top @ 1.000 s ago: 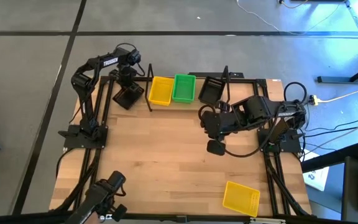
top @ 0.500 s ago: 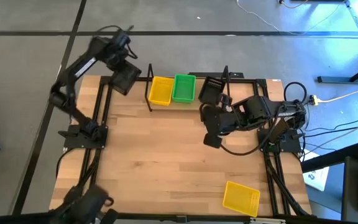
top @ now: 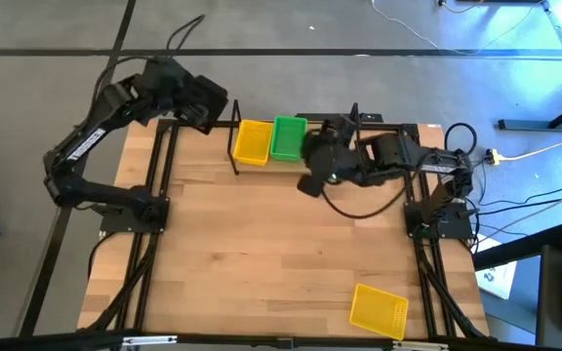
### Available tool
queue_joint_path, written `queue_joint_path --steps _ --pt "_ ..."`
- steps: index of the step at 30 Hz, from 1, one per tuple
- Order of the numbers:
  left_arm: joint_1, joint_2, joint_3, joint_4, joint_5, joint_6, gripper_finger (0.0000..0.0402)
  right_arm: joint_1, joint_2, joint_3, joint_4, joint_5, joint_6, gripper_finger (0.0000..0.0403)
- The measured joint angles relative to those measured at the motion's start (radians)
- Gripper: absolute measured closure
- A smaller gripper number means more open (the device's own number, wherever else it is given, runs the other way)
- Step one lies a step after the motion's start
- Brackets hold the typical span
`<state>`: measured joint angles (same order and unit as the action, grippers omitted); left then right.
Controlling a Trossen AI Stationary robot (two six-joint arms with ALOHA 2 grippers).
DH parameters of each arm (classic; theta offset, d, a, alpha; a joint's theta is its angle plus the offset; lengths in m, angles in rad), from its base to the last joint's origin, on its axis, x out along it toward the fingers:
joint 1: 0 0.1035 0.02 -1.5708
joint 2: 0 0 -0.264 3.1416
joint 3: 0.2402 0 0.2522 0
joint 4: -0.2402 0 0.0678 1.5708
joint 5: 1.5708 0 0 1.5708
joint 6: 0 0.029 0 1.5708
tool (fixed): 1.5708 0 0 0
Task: Stack baskets on shelf by color
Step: Stack the black bin on top of the black bin on the shelf
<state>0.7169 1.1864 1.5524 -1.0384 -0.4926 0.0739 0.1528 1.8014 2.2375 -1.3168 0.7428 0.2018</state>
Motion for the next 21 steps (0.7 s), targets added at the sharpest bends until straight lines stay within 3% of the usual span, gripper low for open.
queue_joint_path --steps 6,9,16,21 --pt "-0.124 -0.011 0.0 0.041 -0.049 -0.012 0.0401 -0.044 0.029 0.0 0.319 -0.044 -0.365 0.0315" --pt "-0.175 -0.011 0.0 0.045 -0.101 -0.012 0.0402 -0.069 0.055 0.0 0.413 -0.045 -0.425 0.0315" --pt "-0.278 0.013 -0.001 0.087 -0.101 -0.011 0.0402 -0.13 0.132 -0.001 0.625 -0.046 -0.523 0.0315" --pt "-0.309 0.02 -0.001 0.117 -0.101 0.01 0.0401 -0.158 0.164 -0.002 0.739 -0.109 -0.544 0.0315"
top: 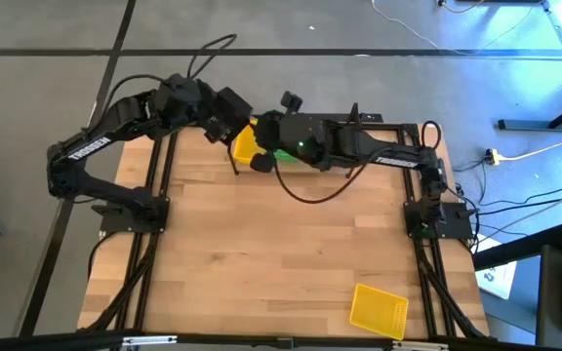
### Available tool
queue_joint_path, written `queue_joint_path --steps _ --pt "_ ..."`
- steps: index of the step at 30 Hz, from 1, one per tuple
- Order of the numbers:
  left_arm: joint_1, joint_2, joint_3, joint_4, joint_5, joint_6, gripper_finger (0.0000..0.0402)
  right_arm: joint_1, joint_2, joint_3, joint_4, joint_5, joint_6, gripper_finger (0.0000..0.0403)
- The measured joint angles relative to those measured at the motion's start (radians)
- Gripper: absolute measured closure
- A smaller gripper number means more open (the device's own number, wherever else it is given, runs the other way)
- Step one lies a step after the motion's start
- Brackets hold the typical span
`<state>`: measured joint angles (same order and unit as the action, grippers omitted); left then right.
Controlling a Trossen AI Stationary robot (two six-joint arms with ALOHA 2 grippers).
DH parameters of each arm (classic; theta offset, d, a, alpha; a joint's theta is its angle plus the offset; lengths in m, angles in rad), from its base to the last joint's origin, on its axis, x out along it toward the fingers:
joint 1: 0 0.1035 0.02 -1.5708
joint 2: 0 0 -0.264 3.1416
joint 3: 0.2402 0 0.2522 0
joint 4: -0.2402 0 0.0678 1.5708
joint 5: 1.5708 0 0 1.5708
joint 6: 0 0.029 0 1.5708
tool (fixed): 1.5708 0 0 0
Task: Stack baskets on shelf by color
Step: Stack the black bin on top of the black bin on the shelf
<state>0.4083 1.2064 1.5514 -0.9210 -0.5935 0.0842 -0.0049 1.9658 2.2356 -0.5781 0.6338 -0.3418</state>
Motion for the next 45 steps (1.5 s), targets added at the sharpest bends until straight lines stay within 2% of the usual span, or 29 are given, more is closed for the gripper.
queue_joint_path --steps 5,13,23,32,35,39,45 --pt "-0.018 0.015 0.001 0.009 -0.001 0.004 0.0401 -0.018 0.007 0.0 0.039 -0.016 0.011 0.0315" --pt "-0.019 0.012 0.001 0.017 -0.001 0.031 0.0401 -0.054 0.021 0.001 0.029 -0.145 0.092 0.0315" --pt "-0.019 0.011 0.001 0.016 0.0 0.031 0.0401 -0.071 0.07 0.0 0.039 -0.045 0.07 0.0315" --pt "-0.046 0.011 0.001 0.014 0.008 0.03 0.0401 -0.101 0.071 0.0 0.045 -0.043 0.08 0.0316" --pt "-0.057 0.011 0.001 0.014 0.011 0.03 0.0401 -0.108 0.072 0.0 0.044 -0.042 0.103 0.0335" --pt "-0.068 0.011 0.001 0.013 0.009 0.027 0.0401 -0.115 0.072 0.0 0.04 -0.036 0.098 0.039" --pt "-0.071 0.01 0.001 0.013 0.019 0.027 0.0401 -0.115 0.073 0.0 0.039 -0.034 0.099 0.0398"
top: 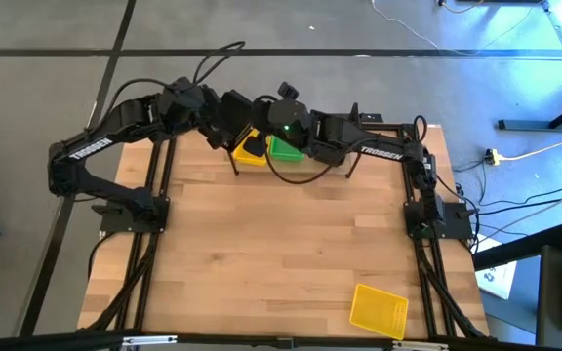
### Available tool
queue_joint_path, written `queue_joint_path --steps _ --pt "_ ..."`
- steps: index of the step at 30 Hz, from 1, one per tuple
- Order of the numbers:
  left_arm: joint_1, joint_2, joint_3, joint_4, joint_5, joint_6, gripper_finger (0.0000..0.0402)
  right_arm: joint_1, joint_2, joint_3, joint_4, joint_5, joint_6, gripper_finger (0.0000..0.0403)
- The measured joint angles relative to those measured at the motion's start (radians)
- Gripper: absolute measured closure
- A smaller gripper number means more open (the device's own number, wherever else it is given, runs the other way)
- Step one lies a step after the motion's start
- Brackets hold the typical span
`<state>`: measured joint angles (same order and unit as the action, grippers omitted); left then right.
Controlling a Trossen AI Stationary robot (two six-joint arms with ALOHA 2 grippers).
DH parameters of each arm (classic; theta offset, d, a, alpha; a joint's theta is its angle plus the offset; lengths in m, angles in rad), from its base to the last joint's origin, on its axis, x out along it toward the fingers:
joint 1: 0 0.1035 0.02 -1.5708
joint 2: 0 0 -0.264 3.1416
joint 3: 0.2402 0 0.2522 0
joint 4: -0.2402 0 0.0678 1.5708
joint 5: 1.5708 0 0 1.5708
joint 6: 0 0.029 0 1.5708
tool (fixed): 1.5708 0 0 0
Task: Stack baskets on shelf by color
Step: Stack the black bin on top of the black bin on the shelf
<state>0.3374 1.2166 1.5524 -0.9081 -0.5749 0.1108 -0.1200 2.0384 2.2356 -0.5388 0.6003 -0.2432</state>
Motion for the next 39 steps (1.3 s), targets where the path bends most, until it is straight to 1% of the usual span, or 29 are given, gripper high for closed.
queue_joint_path --steps 5,9,13,16,22,25,29,32,36,39 --pt "0.001 0.0 0.0 0.0 0.006 0.002 0.0396 0.0 0.0 0.0 0.001 -0.002 0.003 0.0399" --pt "0.0 0.0 0.0 -0.001 0.014 0.006 0.0373 0.0 0.0 0.0 0.001 -0.004 0.003 0.04" --pt "0.0 0.0 0.0 0.0 0.023 -0.022 0.0355 0.0 0.0 0.0 -0.024 0.006 0.001 0.0401" --pt "-0.008 -0.005 0.0 0.005 0.025 -0.028 0.0354 0.0 0.0 0.0 -0.05 0.034 0.003 0.0401" --pt "-0.056 -0.056 0.0 0.003 0.019 -0.03 0.0354 0.0 0.002 0.0 -0.086 0.042 0.004 0.0402" --pt "-0.083 -0.07 0.0 0.002 0.013 -0.031 0.0354 0.001 0.002 0.0 -0.114 0.081 -0.001 0.0402" --pt "-0.115 -0.1 0.001 -0.005 0.014 -0.057 0.0355 -0.002 -0.004 0.0 -0.223 0.115 0.008 0.0403" --pt "-0.125 -0.128 -0.001 -0.041 0.011 -0.058 0.0353 -0.002 -0.022 0.031 -0.372 0.132 0.058 0.0403" --pt "-0.125 -0.149 -0.001 -0.056 0.011 -0.083 0.0352 -0.014 -0.067 0.072 -0.556 0.132 0.15 0.0403" --pt "-0.124 -0.156 0.0 -0.046 0.01 -0.083 0.0352 -0.029 -0.097 0.095 -0.695 0.123 0.189 0.0403"
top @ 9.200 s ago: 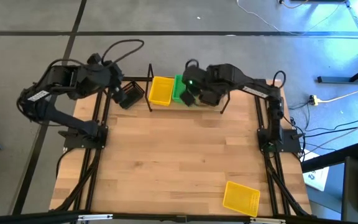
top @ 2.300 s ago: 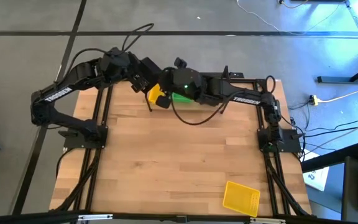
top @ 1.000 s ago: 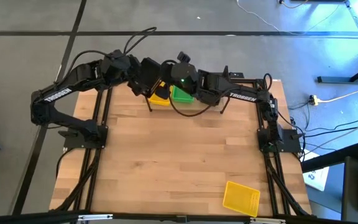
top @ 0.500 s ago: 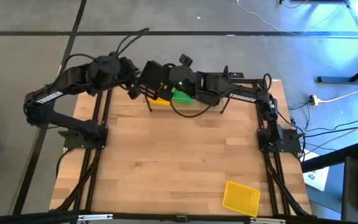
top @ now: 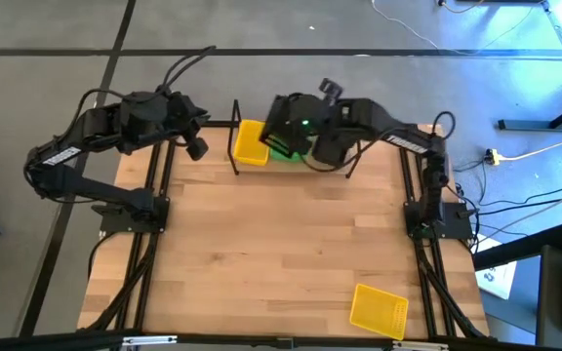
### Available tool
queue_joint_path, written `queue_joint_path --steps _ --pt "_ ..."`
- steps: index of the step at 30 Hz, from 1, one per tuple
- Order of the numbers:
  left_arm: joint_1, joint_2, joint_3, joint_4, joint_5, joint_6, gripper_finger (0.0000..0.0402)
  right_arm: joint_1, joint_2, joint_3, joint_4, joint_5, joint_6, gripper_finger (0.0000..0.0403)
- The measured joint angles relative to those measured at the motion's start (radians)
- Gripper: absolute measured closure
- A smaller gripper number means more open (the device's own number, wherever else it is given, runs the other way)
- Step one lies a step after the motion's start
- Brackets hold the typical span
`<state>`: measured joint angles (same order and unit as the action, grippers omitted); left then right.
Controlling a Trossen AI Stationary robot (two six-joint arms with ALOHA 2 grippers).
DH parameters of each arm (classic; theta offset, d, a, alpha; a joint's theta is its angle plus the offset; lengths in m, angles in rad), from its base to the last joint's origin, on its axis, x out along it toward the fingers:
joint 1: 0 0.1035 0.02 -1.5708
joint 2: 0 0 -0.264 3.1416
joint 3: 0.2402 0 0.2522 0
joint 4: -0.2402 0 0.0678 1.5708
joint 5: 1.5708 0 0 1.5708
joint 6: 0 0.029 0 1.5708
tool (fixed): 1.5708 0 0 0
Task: Stack baskets on shelf by color
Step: Stack the black bin on top of the black bin on the shelf
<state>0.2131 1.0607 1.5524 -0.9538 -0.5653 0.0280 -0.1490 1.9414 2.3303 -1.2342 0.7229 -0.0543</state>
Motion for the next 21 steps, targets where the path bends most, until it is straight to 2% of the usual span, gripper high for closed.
queue_joint_path --steps 3,7,9,13,21 --pt "0.0 -0.006 0.0 -0.004 -0.002 0.0 0.0352 -0.032 -0.05 0.007 -0.161 -0.064 0.077 0.0403" --pt "0.0 -0.005 0.0 -0.003 -0.003 0.0 0.0352 -0.094 -0.097 0.008 -0.327 -0.063 0.156 0.0403" --pt "0.0 -0.003 0.0 -0.003 -0.003 0.0 0.0352 -0.129 -0.115 0.008 -0.335 -0.097 0.153 0.0403" --pt "0.0 0.002 0.0 -0.004 -0.004 0.001 0.0352 -0.203 -0.138 0.008 -0.336 -0.26 0.104 0.0403" --pt "0.0 0.001 0.0 -0.003 -0.004 0.0 0.0352 -0.294 -0.139 0.005 -0.309 -0.439 0.064 0.0403"
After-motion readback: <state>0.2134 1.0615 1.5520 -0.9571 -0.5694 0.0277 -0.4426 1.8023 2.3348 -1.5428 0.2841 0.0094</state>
